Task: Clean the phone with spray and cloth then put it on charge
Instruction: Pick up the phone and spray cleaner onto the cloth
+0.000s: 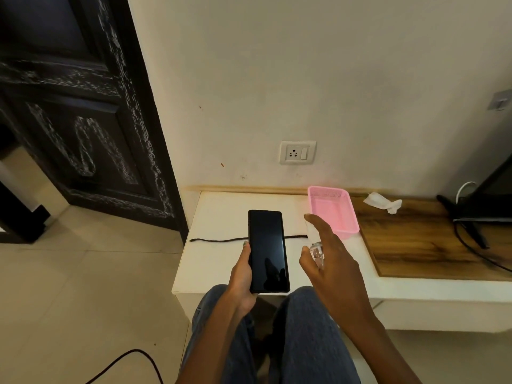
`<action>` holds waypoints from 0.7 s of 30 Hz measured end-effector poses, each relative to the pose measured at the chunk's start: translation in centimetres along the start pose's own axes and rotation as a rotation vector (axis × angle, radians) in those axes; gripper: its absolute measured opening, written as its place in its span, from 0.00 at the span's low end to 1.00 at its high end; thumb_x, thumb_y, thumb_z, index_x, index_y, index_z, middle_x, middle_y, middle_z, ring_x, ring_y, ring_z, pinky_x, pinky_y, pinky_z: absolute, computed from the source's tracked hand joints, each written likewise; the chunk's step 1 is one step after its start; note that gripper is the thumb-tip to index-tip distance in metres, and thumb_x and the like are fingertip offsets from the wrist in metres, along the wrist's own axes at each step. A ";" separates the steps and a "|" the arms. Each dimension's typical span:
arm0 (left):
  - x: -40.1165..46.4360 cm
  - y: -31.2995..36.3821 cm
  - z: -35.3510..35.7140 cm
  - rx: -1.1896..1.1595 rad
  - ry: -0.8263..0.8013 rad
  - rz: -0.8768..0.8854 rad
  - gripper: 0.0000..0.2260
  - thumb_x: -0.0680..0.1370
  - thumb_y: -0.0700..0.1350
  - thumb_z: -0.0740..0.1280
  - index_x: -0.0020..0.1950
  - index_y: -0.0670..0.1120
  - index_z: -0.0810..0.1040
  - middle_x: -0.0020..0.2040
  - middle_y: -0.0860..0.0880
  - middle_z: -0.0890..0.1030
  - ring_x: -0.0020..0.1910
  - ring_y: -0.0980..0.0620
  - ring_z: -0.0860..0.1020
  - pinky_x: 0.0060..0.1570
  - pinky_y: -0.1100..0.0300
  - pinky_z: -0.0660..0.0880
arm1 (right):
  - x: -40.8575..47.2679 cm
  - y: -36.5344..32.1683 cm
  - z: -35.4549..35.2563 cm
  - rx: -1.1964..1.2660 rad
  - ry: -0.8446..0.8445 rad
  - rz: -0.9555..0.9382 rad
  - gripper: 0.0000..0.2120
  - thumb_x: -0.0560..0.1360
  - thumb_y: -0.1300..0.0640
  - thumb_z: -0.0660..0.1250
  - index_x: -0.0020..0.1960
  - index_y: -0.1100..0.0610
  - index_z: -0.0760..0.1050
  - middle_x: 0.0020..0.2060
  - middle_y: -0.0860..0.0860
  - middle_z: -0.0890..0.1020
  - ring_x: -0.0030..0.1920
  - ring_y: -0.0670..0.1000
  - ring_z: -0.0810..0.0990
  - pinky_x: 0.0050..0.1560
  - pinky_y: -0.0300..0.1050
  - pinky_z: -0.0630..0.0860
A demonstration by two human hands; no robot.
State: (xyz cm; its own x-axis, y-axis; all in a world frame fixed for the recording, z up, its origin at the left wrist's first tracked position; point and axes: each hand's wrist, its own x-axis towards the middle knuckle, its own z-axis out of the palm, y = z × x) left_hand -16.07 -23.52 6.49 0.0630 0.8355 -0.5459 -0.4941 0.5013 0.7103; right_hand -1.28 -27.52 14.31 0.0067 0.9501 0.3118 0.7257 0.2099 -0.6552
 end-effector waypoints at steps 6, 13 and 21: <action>0.1 0.2 -0.3 -0.010 0.011 0.015 0.20 0.80 0.58 0.55 0.62 0.48 0.75 0.57 0.42 0.81 0.56 0.42 0.79 0.62 0.43 0.73 | -1.9 0.4 0.4 0.009 -0.038 0.021 0.24 0.76 0.53 0.63 0.62 0.32 0.54 0.62 0.45 0.74 0.51 0.44 0.73 0.57 0.43 0.71; 0.3 0.6 -0.4 -0.042 0.012 -0.003 0.21 0.80 0.59 0.55 0.65 0.47 0.73 0.60 0.42 0.80 0.58 0.41 0.78 0.64 0.41 0.72 | -1.5 0.8 0.7 0.085 0.035 0.016 0.26 0.76 0.52 0.63 0.63 0.29 0.53 0.62 0.35 0.64 0.53 0.36 0.69 0.61 0.45 0.67; 0.5 0.8 -0.7 -0.083 -0.022 -0.007 0.20 0.80 0.58 0.55 0.63 0.48 0.75 0.58 0.43 0.81 0.56 0.43 0.80 0.63 0.41 0.72 | 0.5 2.9 1.6 0.448 0.066 0.118 0.26 0.76 0.52 0.58 0.70 0.41 0.51 0.72 0.43 0.56 0.68 0.44 0.63 0.68 0.54 0.66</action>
State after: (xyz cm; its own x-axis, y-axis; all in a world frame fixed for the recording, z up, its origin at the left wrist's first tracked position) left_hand -17.02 -22.91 6.47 0.0850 0.8372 -0.5402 -0.5635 0.4876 0.6669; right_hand -0.26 -26.12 11.51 0.1251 0.9599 0.2509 0.3488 0.1942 -0.9168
